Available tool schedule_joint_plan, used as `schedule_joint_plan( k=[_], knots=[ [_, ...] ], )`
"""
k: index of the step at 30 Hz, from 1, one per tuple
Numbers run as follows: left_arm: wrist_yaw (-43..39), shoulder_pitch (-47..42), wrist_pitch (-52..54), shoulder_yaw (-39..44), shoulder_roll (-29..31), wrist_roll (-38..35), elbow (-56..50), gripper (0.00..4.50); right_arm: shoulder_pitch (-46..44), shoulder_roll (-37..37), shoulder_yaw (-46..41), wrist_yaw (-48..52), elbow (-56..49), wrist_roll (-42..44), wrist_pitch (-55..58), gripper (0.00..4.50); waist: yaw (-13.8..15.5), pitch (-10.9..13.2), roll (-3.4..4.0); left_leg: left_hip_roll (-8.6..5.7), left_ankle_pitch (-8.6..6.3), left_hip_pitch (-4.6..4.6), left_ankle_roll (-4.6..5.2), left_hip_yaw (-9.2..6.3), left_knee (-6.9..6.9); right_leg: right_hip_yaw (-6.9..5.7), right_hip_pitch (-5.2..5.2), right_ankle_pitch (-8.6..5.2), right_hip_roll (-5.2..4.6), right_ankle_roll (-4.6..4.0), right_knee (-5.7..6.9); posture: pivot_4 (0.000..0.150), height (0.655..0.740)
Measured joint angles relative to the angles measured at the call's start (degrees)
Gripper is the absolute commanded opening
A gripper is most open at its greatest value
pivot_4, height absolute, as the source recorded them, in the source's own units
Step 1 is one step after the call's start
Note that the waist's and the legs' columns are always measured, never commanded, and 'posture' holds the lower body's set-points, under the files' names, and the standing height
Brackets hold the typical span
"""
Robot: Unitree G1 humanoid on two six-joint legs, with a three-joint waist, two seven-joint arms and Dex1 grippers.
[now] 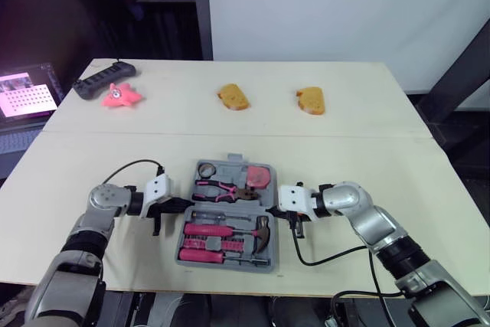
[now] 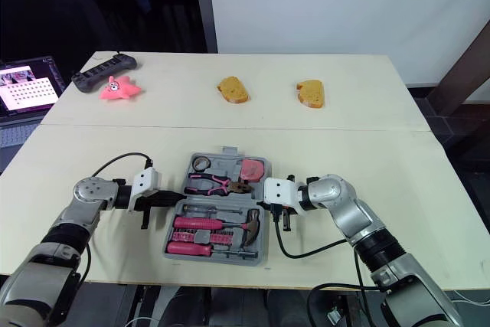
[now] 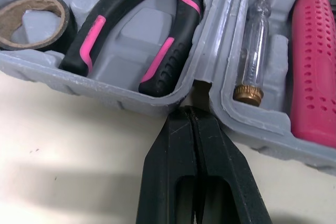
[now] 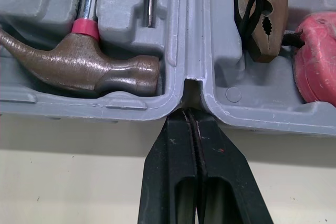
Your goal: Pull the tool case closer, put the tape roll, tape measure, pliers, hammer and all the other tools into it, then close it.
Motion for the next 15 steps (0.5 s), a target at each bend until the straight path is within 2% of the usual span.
schedule_joint_plan(
  k=[15],
  knots=[
    [-0.31,6.66,7.36,1.33,0.89,-1.37,-10.69,0.01,1.73,0.48,-0.32,-0.65,-4.26,-1.05,4.66,0.00,0.01,0.00,0.00,0.00,0.00,0.00,0.00,-0.02,0.00,-0.01,0.02,0.00,-0.01,0.00,0.00,0.150,0.7400]
  ],
)
